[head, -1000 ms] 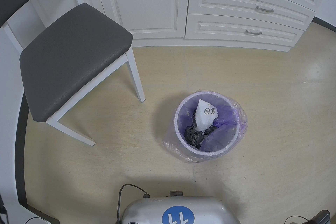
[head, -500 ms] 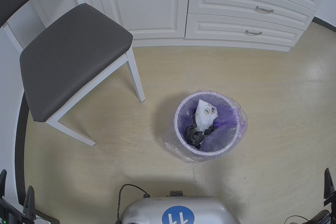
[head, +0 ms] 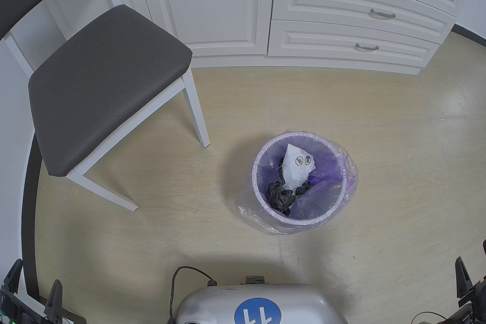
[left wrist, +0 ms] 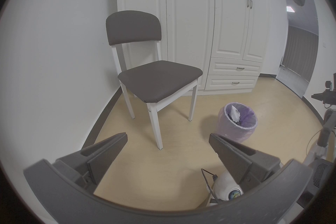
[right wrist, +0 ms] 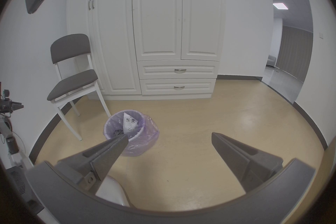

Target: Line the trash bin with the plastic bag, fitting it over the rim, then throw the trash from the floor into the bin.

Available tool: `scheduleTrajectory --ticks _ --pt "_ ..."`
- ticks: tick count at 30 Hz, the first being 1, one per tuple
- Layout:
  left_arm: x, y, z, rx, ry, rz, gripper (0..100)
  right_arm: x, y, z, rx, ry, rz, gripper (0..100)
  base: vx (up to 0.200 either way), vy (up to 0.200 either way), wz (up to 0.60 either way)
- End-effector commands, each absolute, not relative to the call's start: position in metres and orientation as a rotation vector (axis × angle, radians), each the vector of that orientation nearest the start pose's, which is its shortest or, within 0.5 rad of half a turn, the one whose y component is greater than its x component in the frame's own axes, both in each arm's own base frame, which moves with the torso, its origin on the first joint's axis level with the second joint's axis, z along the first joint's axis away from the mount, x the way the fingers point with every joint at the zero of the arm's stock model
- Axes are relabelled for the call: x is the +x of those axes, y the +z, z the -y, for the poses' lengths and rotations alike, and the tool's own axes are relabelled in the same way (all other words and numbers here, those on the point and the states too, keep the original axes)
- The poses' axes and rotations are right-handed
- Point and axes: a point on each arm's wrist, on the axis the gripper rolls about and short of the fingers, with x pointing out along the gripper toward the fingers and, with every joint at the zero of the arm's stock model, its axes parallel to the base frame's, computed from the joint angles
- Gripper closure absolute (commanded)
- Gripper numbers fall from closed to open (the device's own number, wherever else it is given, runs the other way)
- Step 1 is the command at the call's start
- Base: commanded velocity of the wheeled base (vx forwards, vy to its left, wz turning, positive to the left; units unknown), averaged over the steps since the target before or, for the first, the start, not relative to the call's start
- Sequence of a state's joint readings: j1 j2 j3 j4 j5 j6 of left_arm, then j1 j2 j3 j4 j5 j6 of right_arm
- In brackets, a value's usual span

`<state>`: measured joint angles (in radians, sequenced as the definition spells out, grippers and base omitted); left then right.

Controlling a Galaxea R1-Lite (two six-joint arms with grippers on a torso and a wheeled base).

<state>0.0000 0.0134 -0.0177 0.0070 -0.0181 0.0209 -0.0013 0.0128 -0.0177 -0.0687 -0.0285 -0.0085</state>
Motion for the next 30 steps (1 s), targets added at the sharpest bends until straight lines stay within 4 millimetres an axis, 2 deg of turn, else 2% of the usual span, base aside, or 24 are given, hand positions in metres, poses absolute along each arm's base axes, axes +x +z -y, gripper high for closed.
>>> scheduleTrajectory --ticks 1,11,30 --pt "-0.0230 0.0757 0.0004 0.021 -0.018 -0.003 0 -0.0230 0.0825 0.0001 -0.008 -0.006 0.069 0 0.000 0.000 0.00" --pt "-0.0230 0.0757 0.0004 0.023 -0.018 -0.003 0 -0.0229 0.0805 -0.0010 -0.010 0.043 0.049 0 0.000 0.000 0.00" --pt "-0.0229 0.0753 0.0004 0.028 -0.020 -0.004 0 -0.0228 0.0766 0.0004 0.017 -0.017 0.011 0 0.000 0.000 0.00"
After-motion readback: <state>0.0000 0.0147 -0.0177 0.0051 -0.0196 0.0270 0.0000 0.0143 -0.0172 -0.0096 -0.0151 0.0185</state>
